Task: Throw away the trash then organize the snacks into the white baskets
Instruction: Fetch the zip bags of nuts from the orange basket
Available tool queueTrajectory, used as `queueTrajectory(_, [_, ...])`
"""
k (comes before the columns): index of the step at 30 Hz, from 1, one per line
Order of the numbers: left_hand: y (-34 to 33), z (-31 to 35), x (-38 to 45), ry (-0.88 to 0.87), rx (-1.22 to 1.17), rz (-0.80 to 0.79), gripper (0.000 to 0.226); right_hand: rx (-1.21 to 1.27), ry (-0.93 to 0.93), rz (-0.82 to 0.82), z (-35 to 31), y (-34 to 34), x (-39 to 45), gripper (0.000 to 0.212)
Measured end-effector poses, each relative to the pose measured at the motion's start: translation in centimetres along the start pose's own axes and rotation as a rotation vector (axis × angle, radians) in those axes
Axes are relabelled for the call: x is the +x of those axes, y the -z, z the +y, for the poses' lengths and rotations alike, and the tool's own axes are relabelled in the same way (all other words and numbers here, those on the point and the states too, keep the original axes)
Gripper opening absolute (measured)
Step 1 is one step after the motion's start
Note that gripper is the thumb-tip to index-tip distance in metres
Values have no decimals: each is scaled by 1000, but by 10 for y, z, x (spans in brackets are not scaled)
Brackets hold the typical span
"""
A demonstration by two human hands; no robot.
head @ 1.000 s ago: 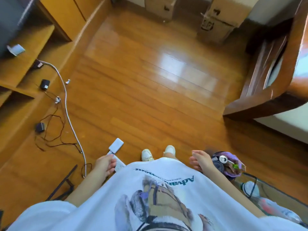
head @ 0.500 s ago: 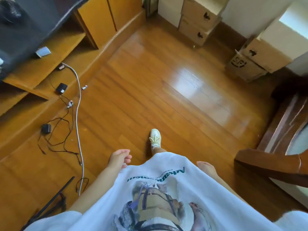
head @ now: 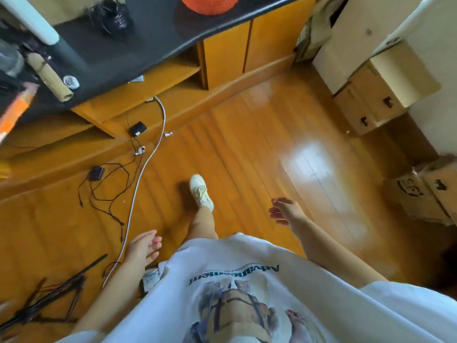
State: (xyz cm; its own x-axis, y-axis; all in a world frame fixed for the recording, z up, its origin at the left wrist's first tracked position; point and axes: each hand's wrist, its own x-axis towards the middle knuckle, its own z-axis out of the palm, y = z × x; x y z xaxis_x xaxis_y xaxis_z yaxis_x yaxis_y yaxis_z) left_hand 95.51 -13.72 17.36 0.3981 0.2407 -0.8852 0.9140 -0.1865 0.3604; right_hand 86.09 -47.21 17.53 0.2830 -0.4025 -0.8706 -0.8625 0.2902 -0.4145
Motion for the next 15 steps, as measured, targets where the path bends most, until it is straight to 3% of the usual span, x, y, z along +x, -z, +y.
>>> queueTrajectory(7, [12,89,46,113,-21,-27,41,18,14,-20,-108,-36,35,20])
queueTrajectory(15, [-45,240,70,-84,140,-84,24,171,-95,81,-146,-44,48,23])
